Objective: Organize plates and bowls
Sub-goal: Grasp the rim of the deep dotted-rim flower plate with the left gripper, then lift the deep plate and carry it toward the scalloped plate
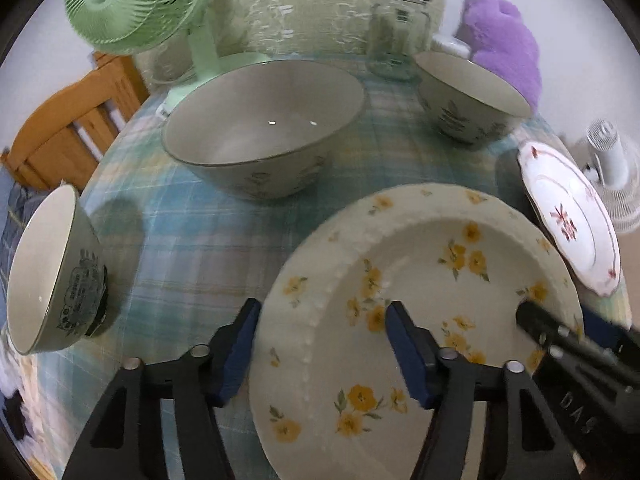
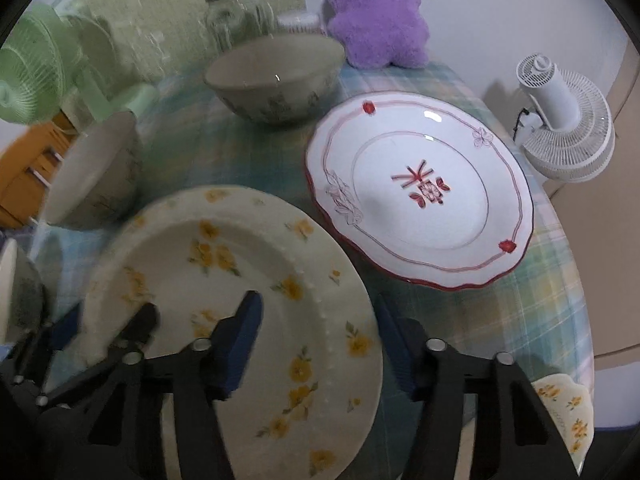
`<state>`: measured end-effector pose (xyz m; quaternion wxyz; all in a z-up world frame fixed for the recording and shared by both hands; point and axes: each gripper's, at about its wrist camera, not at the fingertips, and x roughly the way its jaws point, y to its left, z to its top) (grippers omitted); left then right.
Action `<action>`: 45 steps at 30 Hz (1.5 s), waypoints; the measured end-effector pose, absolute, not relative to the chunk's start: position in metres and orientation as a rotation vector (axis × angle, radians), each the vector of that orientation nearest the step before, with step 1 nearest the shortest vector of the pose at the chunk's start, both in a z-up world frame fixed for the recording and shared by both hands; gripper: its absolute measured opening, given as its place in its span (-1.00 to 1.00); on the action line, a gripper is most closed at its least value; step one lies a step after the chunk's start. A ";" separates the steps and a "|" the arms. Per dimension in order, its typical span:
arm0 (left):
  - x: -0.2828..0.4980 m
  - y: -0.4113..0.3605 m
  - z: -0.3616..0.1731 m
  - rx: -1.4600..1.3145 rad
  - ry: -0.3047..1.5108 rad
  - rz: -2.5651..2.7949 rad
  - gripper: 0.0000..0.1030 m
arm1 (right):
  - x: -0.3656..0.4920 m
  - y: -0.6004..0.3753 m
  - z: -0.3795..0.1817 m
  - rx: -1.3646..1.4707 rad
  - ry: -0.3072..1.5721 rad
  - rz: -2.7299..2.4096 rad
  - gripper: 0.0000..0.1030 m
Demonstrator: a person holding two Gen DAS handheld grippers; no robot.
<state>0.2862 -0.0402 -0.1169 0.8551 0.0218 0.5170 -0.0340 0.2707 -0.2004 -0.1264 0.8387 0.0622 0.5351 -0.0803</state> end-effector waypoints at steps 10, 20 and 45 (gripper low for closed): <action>0.285 -0.041 -0.118 0.084 1.087 -0.097 0.18 | 0.269 -0.200 -0.130 0.128 1.144 -0.178 0.12; 0.263 -0.022 -0.117 0.125 1.122 -0.058 0.17 | 0.252 -0.177 -0.127 0.123 1.174 -0.142 0.12; 0.242 -0.005 -0.118 0.111 1.159 -0.034 0.29 | 0.235 -0.147 -0.130 0.093 1.206 -0.063 0.25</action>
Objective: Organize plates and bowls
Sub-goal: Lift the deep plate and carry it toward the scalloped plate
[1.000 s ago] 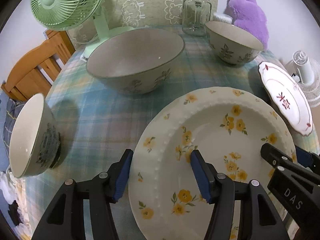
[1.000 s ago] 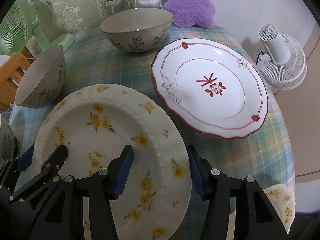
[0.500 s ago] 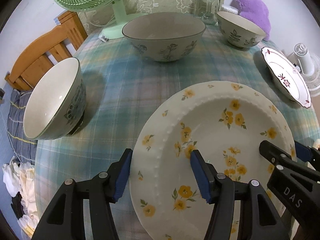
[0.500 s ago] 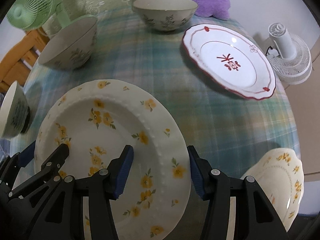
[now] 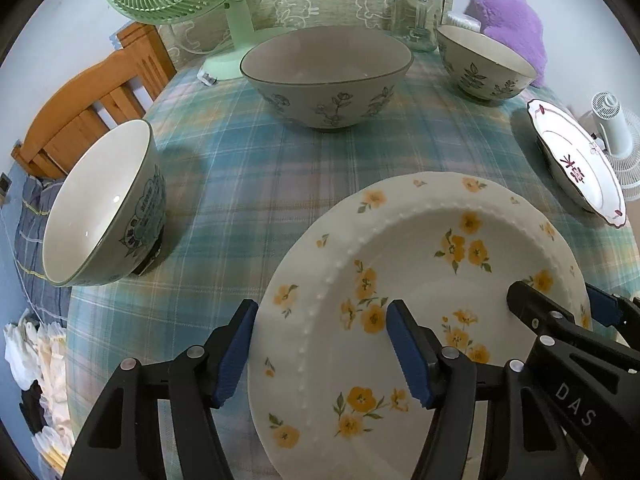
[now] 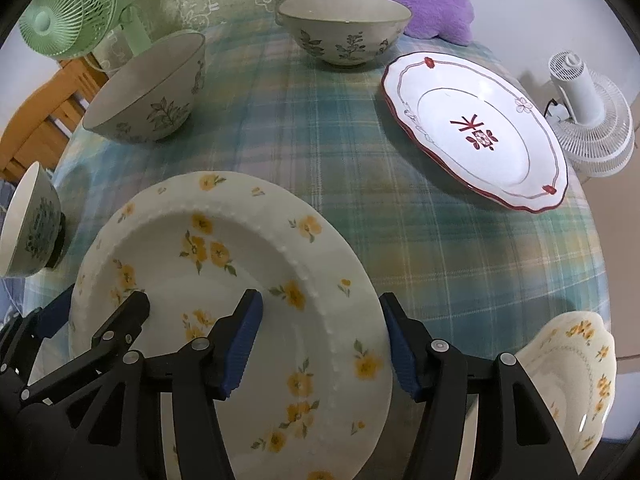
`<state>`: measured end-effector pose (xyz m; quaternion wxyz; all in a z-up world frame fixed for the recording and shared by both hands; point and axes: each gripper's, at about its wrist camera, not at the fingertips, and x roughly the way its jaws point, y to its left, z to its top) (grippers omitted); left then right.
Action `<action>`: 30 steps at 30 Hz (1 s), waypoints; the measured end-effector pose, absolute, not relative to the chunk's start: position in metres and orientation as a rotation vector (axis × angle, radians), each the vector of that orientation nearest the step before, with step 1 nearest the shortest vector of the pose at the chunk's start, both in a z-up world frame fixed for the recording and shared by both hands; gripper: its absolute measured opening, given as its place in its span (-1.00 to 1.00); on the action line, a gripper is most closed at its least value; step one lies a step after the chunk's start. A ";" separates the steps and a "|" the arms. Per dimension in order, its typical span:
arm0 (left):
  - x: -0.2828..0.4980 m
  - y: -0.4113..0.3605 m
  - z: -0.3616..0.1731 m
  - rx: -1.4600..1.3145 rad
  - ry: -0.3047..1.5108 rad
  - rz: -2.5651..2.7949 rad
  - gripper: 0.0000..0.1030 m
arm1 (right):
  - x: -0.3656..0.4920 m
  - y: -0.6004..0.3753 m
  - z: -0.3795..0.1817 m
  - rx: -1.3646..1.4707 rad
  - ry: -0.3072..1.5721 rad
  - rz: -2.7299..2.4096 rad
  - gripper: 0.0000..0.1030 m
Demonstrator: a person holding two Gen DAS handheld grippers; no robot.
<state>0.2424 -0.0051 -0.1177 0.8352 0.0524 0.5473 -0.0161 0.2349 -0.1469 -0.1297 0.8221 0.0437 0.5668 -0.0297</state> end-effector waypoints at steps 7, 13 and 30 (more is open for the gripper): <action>0.235 -0.003 -0.111 0.099 1.181 -0.018 0.28 | 0.232 -0.147 -0.125 0.109 1.248 -0.066 0.25; 0.222 0.003 -0.098 0.091 1.169 -0.036 0.28 | 0.217 -0.143 -0.111 0.112 1.244 -0.088 0.25; 0.157 0.007 -0.050 0.105 1.094 -0.147 0.28 | 0.139 -0.134 -0.054 0.122 1.156 -0.183 0.25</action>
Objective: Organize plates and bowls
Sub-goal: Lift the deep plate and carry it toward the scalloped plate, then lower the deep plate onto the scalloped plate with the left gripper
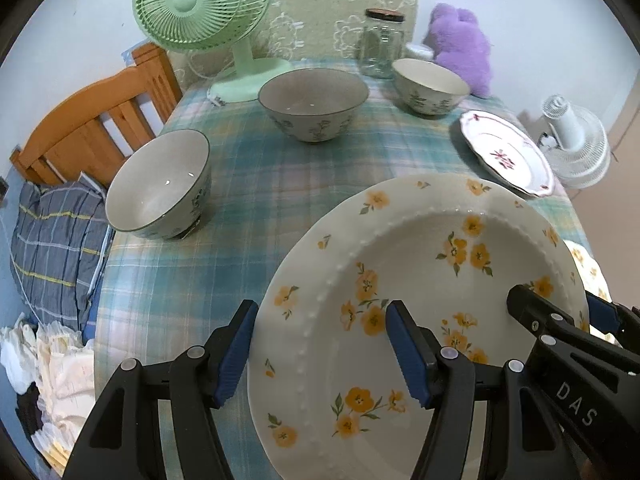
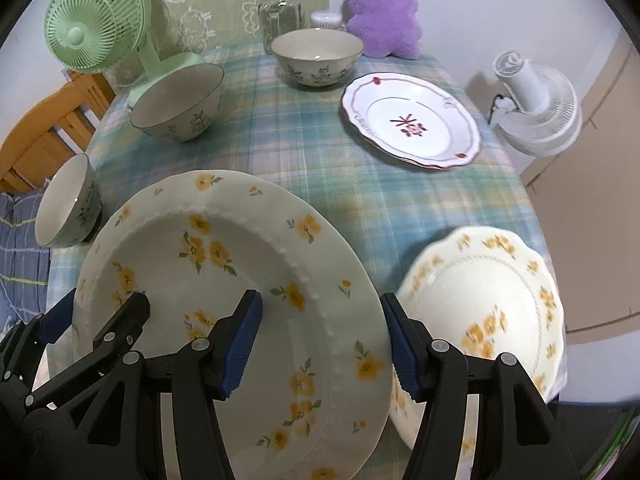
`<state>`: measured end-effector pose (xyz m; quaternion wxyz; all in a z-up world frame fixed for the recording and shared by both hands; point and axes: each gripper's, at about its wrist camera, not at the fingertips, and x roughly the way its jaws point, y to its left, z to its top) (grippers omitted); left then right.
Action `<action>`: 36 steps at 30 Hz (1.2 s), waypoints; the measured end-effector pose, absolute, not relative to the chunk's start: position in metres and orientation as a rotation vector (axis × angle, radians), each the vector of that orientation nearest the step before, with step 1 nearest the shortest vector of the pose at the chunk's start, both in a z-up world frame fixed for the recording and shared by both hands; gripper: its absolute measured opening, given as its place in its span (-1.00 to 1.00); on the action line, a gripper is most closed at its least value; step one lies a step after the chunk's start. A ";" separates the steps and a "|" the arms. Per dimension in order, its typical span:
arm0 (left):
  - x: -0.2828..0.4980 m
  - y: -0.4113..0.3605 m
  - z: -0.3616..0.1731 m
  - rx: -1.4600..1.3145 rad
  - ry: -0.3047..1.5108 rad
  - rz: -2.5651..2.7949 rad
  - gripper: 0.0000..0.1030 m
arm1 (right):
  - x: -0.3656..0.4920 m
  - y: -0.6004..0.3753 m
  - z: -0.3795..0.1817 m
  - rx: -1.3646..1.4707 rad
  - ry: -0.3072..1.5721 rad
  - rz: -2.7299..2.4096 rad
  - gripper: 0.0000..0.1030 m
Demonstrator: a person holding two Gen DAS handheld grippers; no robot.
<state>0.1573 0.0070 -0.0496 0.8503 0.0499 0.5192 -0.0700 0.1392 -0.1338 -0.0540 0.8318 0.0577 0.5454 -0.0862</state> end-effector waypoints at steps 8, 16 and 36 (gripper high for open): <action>0.131 -0.012 -0.041 0.135 1.078 -0.221 0.28 | 0.107 -0.150 -0.040 0.155 1.128 -0.246 0.25; 0.120 -0.042 -0.041 0.149 1.074 -0.226 0.28 | 0.089 -0.181 -0.040 0.178 1.116 -0.251 0.25; 0.108 -0.153 -0.050 0.109 1.122 -0.219 0.28 | 0.078 -0.298 -0.046 0.179 1.157 -0.220 0.25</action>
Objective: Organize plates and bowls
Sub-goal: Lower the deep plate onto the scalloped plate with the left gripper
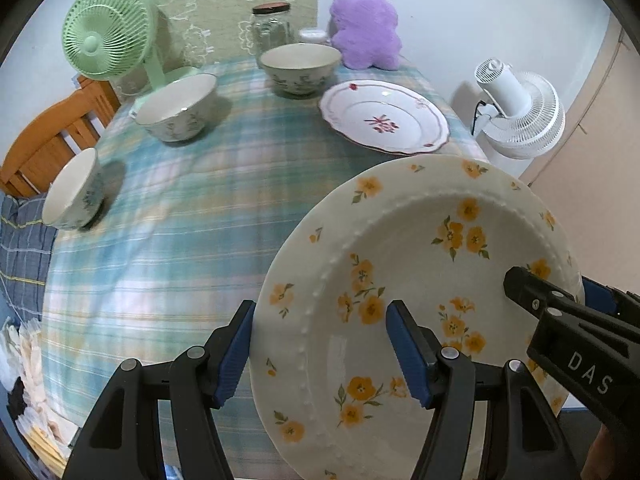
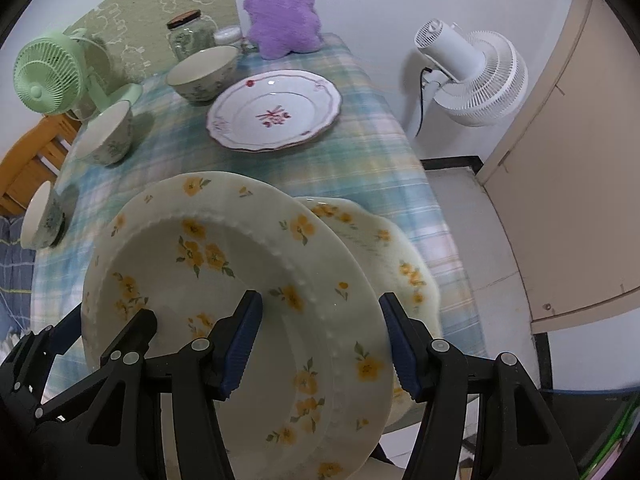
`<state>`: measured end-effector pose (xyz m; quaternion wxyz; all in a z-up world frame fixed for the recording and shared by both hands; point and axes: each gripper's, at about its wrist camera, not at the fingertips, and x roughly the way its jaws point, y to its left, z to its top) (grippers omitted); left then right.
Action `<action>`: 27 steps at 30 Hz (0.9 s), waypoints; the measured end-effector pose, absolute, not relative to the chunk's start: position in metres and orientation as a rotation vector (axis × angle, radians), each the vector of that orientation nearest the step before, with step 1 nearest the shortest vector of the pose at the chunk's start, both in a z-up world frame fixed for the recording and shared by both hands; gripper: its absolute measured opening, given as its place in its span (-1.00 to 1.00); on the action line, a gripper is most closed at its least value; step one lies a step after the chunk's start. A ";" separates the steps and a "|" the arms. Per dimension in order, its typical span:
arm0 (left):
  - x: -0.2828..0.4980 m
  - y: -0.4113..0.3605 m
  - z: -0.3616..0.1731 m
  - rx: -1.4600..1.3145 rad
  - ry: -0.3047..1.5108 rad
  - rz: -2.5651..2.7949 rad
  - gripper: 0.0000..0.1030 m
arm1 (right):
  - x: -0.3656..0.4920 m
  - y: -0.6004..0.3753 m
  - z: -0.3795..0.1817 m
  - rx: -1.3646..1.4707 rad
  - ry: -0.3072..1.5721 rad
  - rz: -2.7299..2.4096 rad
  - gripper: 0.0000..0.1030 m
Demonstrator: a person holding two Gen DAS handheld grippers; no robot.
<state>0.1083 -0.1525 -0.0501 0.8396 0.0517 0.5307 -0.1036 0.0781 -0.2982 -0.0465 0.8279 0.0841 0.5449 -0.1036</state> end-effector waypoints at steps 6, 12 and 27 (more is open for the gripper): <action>0.108 -0.179 -0.061 0.102 1.149 -0.217 0.29 | 0.079 -0.325 -0.054 0.164 1.176 -0.218 0.25; 0.108 -0.198 -0.072 0.089 1.174 -0.192 0.29 | 0.083 -0.347 -0.065 0.150 1.204 -0.199 0.25; 0.112 -0.216 -0.096 0.080 1.222 -0.125 0.32 | 0.094 -0.365 -0.098 0.123 1.268 -0.135 0.25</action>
